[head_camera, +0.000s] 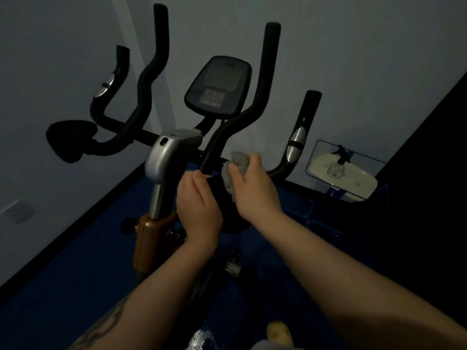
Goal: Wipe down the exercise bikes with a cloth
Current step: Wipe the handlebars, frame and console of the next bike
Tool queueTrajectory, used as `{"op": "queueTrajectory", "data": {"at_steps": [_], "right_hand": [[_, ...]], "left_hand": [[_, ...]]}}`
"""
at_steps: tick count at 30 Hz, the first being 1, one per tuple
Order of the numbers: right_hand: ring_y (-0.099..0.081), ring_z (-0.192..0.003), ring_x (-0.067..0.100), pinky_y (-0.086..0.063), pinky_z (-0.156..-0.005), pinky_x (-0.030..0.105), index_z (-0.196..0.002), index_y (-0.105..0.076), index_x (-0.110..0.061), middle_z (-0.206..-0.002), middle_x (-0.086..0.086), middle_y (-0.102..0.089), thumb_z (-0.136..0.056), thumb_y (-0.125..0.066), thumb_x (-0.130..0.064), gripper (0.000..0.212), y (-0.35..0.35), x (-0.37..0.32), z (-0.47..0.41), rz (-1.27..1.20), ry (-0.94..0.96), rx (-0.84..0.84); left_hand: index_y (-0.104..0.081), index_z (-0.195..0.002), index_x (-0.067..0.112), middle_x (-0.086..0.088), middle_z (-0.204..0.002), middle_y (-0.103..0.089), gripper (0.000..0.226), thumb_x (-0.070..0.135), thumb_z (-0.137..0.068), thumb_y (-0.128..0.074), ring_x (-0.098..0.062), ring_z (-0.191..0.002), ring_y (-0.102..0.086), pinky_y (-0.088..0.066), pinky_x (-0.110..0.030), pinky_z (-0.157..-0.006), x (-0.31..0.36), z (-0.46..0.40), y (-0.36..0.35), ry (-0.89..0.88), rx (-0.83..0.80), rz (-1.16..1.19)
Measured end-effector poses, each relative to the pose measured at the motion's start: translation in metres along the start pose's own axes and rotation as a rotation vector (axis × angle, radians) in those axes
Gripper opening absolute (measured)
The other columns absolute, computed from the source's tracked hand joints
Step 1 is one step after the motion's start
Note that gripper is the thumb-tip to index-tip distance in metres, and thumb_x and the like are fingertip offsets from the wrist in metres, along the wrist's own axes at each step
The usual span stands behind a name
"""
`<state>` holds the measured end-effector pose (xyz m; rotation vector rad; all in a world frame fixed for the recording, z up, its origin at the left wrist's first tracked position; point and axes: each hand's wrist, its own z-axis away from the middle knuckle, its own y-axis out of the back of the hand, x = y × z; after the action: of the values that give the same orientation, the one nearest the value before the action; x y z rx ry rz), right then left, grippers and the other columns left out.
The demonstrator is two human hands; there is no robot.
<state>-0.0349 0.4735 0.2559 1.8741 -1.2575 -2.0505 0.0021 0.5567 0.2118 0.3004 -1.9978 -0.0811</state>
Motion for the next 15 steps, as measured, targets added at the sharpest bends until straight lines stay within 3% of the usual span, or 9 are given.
{"op": "queueTrajectory", "data": {"at_steps": [4,9,11,15], "right_hand": [[-0.053,-0.104,0.013,-0.050,-0.081,0.036,-0.124,-0.034,-0.027,-0.121,-0.004,-0.048,-0.096,-0.040,-0.039,0.030,0.009,0.010,0.051,0.054,0.105,0.081],[-0.059,-0.091,0.021,-0.052,-0.073,0.040,-0.122,-0.039,-0.020,-0.113,0.004,-0.057,-0.098,-0.034,-0.043,0.034,0.007,-0.001,-0.005,0.272,0.127,-0.101],[-0.059,-0.085,0.021,-0.053,-0.071,0.043,-0.119,-0.040,-0.022,-0.105,0.005,-0.059,-0.098,-0.033,-0.045,0.032,0.003,-0.009,-0.017,0.244,0.188,-0.170],[-0.054,-0.091,0.016,-0.050,-0.067,0.035,-0.121,-0.035,-0.027,-0.112,-0.001,-0.048,-0.098,-0.035,-0.041,0.026,0.025,0.010,0.018,0.337,0.295,-0.167]], "left_hand": [[-0.047,-0.074,0.017,-0.003,-0.069,-0.051,0.035,0.032,-0.098,-0.026,-0.019,-0.065,-0.050,-0.041,-0.032,-0.060,-0.001,-0.001,0.001,0.007,0.007,0.000],[-0.043,-0.070,0.022,0.001,-0.066,-0.047,0.033,0.033,-0.097,-0.028,-0.016,-0.060,-0.045,-0.038,-0.031,-0.058,-0.001,0.001,-0.003,0.067,0.072,0.008],[-0.041,-0.068,0.025,0.002,-0.065,-0.045,0.032,0.033,-0.096,-0.028,-0.014,-0.059,-0.043,-0.037,-0.031,-0.057,0.001,0.002,-0.003,0.087,0.095,0.014],[-0.043,-0.070,0.021,0.002,-0.065,-0.045,0.034,0.033,-0.097,-0.027,-0.010,-0.058,-0.042,-0.036,-0.027,-0.056,0.001,0.003,-0.005,0.100,0.119,-0.007]]}}
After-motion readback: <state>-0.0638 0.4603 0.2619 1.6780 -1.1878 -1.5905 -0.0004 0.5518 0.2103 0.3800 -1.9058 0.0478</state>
